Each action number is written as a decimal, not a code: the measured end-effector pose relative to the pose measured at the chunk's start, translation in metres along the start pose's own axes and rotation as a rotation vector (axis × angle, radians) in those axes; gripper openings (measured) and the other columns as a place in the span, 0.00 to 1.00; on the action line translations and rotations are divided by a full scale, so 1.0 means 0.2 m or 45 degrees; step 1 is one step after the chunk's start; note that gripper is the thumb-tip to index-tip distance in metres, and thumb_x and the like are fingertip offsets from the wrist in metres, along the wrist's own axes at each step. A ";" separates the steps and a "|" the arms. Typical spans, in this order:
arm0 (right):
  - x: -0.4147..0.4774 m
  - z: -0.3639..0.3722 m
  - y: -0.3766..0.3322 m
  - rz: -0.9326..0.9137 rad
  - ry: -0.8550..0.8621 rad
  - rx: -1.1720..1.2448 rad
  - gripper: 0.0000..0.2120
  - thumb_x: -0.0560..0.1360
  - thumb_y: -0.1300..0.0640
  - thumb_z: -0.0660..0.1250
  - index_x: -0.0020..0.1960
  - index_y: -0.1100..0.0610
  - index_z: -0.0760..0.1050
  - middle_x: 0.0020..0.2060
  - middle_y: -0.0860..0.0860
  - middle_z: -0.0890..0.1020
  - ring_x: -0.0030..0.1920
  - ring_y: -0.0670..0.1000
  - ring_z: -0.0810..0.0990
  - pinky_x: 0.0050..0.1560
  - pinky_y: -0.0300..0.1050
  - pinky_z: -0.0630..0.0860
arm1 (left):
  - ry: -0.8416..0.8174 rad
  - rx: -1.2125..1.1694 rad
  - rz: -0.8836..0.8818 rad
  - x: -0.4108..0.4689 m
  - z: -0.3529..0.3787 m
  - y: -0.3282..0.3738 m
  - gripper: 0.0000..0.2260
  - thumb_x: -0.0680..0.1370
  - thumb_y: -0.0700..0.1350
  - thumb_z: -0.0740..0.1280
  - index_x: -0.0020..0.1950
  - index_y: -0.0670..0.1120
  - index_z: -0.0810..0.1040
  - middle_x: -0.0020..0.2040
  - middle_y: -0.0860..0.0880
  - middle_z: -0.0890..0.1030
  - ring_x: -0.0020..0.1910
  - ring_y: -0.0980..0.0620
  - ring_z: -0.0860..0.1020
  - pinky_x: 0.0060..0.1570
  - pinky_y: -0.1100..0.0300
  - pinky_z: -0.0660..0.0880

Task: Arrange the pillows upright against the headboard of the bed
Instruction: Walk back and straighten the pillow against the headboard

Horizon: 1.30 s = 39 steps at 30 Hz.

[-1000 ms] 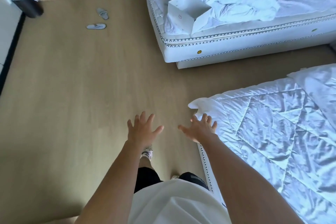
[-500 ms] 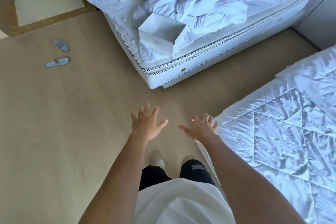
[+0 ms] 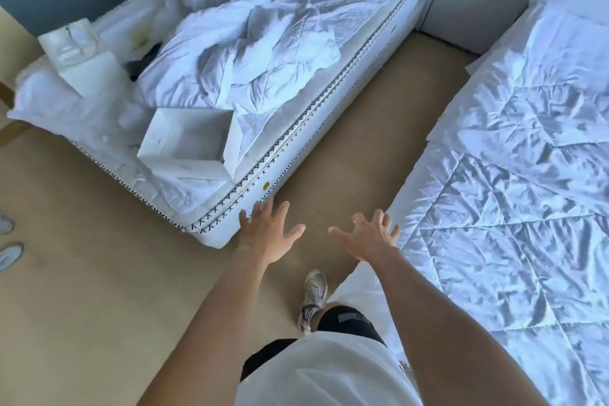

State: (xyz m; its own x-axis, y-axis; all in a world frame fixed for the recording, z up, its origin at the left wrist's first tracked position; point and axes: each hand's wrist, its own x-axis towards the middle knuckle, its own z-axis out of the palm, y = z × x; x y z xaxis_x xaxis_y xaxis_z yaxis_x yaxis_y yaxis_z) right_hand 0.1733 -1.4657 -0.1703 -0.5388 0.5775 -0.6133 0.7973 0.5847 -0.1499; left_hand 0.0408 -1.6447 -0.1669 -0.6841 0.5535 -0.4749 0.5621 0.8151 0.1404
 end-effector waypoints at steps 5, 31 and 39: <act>0.32 -0.34 0.02 0.082 0.066 0.081 0.40 0.68 0.25 0.52 0.71 0.48 0.68 0.72 0.59 0.62 0.74 0.60 0.55 0.72 0.64 0.50 | 0.059 0.037 0.076 0.46 -0.27 0.19 0.34 0.78 0.71 0.51 0.80 0.55 0.57 0.82 0.46 0.54 0.80 0.42 0.53 0.76 0.36 0.49; 1.94 -1.87 0.34 0.622 0.233 0.433 0.38 0.69 0.25 0.53 0.70 0.47 0.68 0.72 0.58 0.61 0.74 0.61 0.54 0.72 0.62 0.50 | -0.009 0.264 0.742 2.73 -1.38 1.48 0.33 0.79 0.69 0.54 0.79 0.54 0.59 0.82 0.45 0.54 0.79 0.43 0.54 0.76 0.37 0.50; 2.32 -2.21 0.62 0.766 0.220 0.478 0.38 0.69 0.25 0.53 0.70 0.47 0.69 0.74 0.59 0.59 0.75 0.62 0.53 0.73 0.66 0.47 | -0.055 0.326 0.887 3.22 -1.51 1.98 0.33 0.78 0.69 0.55 0.79 0.53 0.60 0.81 0.44 0.55 0.78 0.41 0.55 0.74 0.34 0.52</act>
State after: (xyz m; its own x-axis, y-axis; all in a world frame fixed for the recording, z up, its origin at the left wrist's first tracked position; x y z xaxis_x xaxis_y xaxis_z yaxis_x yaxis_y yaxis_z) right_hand -0.0973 -0.8736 -0.1315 0.0111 0.8373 -0.5467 0.9918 -0.0789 -0.1007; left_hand -0.3175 -0.9141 -0.1545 -0.1138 0.9162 -0.3843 0.9533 0.2097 0.2174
